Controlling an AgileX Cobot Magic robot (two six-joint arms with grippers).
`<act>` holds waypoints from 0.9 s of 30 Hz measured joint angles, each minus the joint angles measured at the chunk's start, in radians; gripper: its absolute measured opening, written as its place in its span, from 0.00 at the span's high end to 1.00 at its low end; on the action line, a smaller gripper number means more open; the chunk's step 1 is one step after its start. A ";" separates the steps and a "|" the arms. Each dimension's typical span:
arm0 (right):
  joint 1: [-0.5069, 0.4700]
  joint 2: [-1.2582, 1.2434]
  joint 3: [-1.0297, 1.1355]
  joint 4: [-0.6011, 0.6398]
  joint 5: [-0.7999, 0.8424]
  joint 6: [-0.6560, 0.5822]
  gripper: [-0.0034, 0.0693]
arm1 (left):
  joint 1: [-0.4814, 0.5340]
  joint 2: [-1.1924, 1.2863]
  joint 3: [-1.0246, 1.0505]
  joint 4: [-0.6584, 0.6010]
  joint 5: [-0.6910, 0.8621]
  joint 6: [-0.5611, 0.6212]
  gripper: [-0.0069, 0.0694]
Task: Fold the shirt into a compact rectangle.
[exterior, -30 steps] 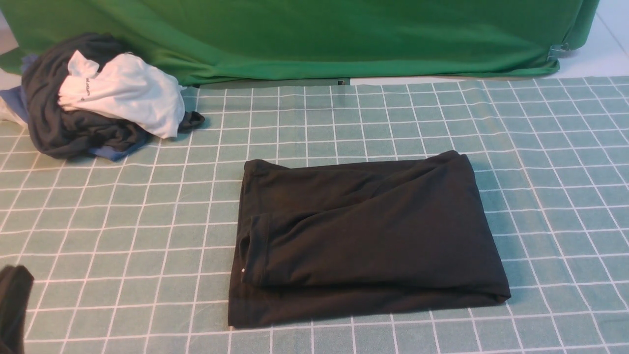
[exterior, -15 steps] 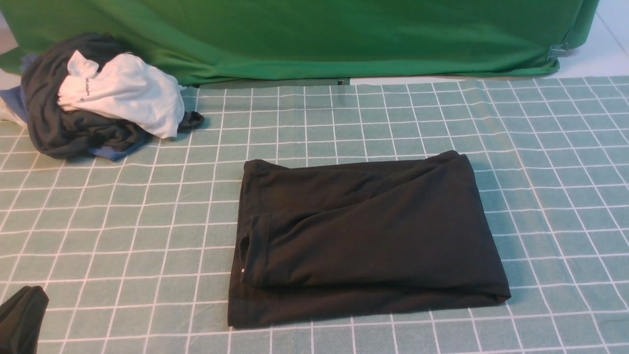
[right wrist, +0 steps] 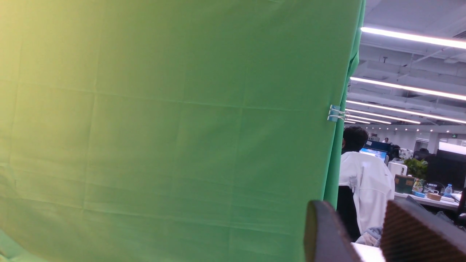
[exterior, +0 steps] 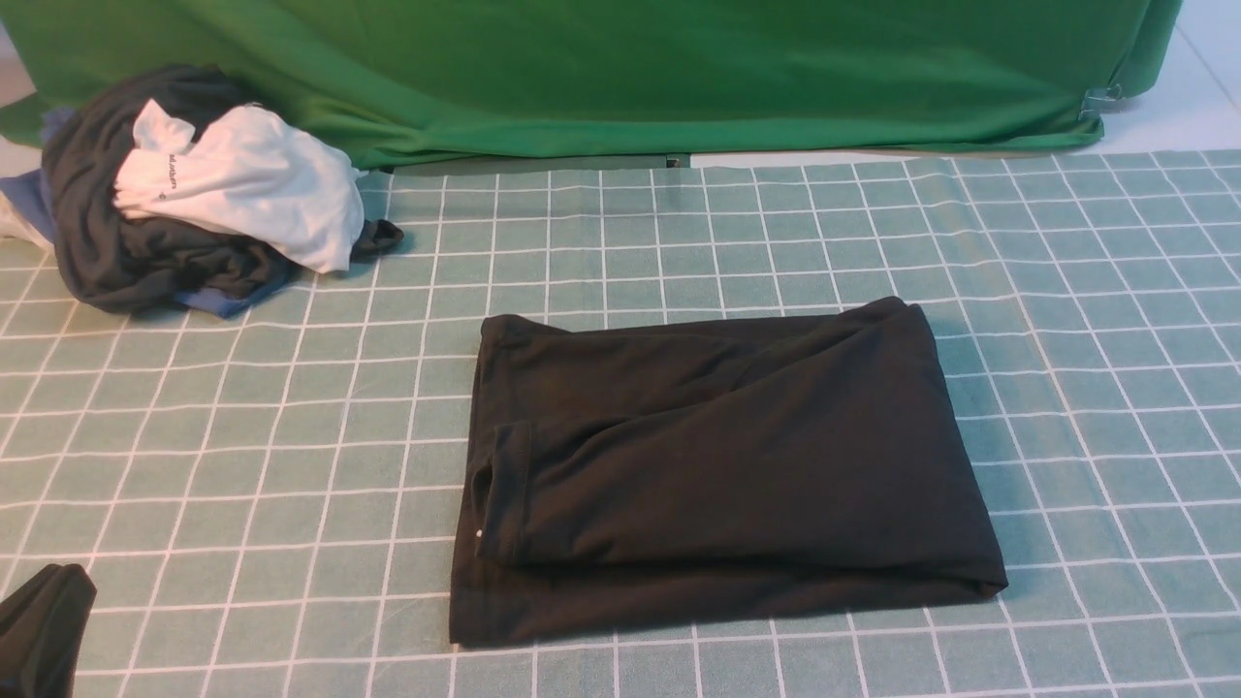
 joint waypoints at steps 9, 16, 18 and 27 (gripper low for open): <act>-0.007 -0.008 0.000 0.000 0.057 -0.010 0.63 | 0.000 0.000 0.000 0.000 0.001 0.000 0.89; -0.065 -0.009 0.053 -0.024 0.289 -0.040 0.62 | 0.000 0.000 0.000 0.000 0.003 0.000 0.89; -0.071 -0.014 0.121 -0.051 0.308 -0.046 0.62 | 0.000 0.000 0.000 0.000 0.003 0.013 0.89; -0.071 -0.118 0.453 -0.076 0.236 -0.012 0.62 | 0.000 0.000 0.000 0.000 0.005 0.037 0.89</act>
